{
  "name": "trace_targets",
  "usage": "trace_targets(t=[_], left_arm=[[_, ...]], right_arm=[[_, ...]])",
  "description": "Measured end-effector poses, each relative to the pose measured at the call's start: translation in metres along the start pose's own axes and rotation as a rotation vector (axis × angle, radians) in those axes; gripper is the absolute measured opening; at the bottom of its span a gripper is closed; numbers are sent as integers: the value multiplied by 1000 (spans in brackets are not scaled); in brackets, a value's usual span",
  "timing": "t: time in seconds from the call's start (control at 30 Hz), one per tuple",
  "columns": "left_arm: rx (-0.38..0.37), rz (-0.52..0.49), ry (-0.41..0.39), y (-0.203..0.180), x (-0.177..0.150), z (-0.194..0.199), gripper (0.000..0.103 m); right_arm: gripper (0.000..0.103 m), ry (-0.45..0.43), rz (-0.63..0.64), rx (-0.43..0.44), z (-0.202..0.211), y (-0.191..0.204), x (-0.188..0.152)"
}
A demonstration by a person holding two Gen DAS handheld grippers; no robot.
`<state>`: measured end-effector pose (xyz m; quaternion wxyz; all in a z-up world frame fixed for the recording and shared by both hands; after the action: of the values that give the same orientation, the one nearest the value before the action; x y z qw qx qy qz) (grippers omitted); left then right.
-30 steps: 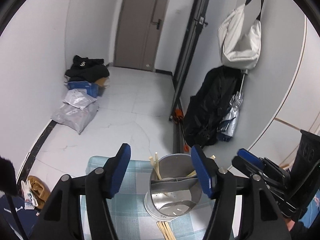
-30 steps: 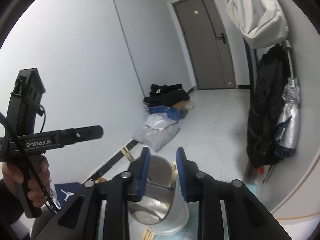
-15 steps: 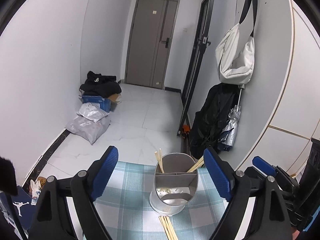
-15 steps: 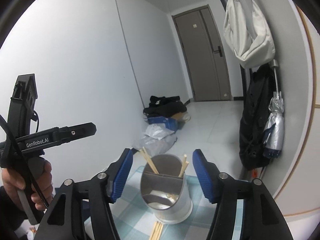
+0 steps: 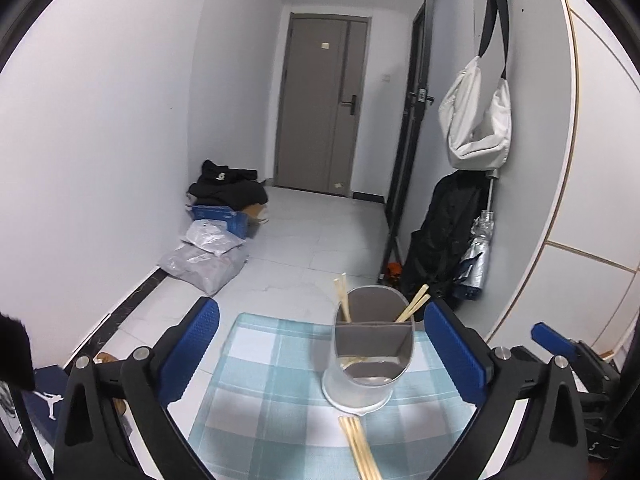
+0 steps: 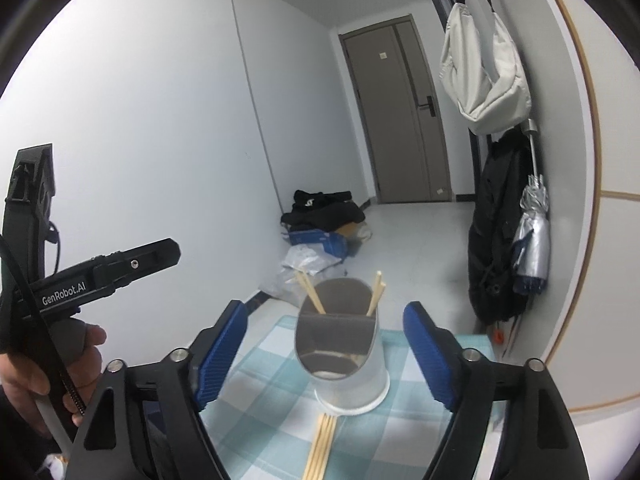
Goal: Organize utensils
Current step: 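Withdraw both open grippers from the holder toward the chopstick bundle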
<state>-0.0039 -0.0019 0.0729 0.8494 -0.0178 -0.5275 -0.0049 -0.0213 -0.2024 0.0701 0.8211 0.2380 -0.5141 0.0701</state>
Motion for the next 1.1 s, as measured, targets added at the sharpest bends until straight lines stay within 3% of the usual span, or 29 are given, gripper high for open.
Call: trace_targets(t=[0.23,0.67,1.1], left_arm=[[9,9,1,3,-16,1,101],[-26,46,102,5,-54,-30,101],[-5,108,263,29,-100,-78,101]], right_arm=[[85,25,12,-32,2,1,-20],[85,114,31,-93,-18,-10,-58],[85,336,24,-181,-67,-30,-100]])
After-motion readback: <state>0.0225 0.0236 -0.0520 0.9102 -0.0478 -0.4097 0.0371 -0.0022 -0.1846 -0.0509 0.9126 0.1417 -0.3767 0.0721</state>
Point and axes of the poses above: each gripper's, at about its wrist camera, not at the fingertips, and z roughly against the way its jaws point, y to its left, x to its top, the point moved 1 cm from there along -z, roughly the way its jaws point, and after that the axes turned 7 degrees about -z, right-handed, at the moved point
